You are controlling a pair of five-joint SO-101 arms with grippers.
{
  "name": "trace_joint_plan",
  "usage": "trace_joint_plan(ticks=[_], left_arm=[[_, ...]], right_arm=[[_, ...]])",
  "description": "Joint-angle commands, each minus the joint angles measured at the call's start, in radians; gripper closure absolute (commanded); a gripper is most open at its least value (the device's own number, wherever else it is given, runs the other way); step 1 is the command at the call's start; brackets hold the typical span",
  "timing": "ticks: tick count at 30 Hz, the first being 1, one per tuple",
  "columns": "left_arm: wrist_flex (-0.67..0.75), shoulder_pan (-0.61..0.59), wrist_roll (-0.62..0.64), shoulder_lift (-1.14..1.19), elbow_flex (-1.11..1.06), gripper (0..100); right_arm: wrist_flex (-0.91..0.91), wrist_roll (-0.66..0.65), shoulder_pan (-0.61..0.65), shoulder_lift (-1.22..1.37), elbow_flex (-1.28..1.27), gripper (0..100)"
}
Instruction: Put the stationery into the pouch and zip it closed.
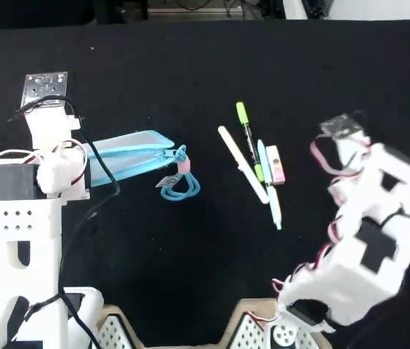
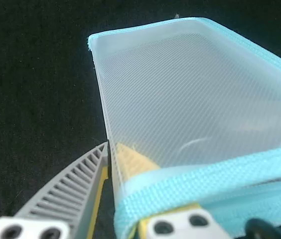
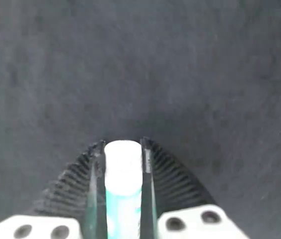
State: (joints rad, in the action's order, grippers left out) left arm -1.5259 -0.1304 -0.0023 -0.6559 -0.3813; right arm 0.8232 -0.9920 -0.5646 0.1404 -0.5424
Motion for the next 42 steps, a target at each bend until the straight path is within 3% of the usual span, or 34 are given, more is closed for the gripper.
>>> trace_joint_plan(ticks=[1,5,10,24,30,31,37,42], left_arm=[[0.009,0.010,0.005,0.008,-0.024,97],[0.008,0.010,0.005,0.008,-0.024,97],[0.003,0.010,0.005,0.008,-0.024,97],[0.008,0.008,0.003,0.008,-0.024,97],[0.009,0.008,0.003,0.008,-0.024,97],[0.009,0.008,0.003,0.008,-0.024,97],[0.009,0.008,0.003,0.008,-0.024,97],[0.009,0.008,0.003,0.008,-0.024,97]], right_arm=[[-0.129,0.028,0.051,-0.162,-0.200,95.4],[0.046,0.046,0.049,-0.226,-0.163,84.7],[0.255,0.046,0.055,-0.179,-0.019,87.1],[0.270,0.046,0.023,0.039,0.107,83.2],[0.304,0.041,0.017,0.038,0.108,99.3],[0.319,0.041,0.014,0.036,0.110,98.2],[0.397,0.044,0.014,-0.142,0.108,98.8],[0.532,0.087,0.117,-0.450,0.097,98.8]])
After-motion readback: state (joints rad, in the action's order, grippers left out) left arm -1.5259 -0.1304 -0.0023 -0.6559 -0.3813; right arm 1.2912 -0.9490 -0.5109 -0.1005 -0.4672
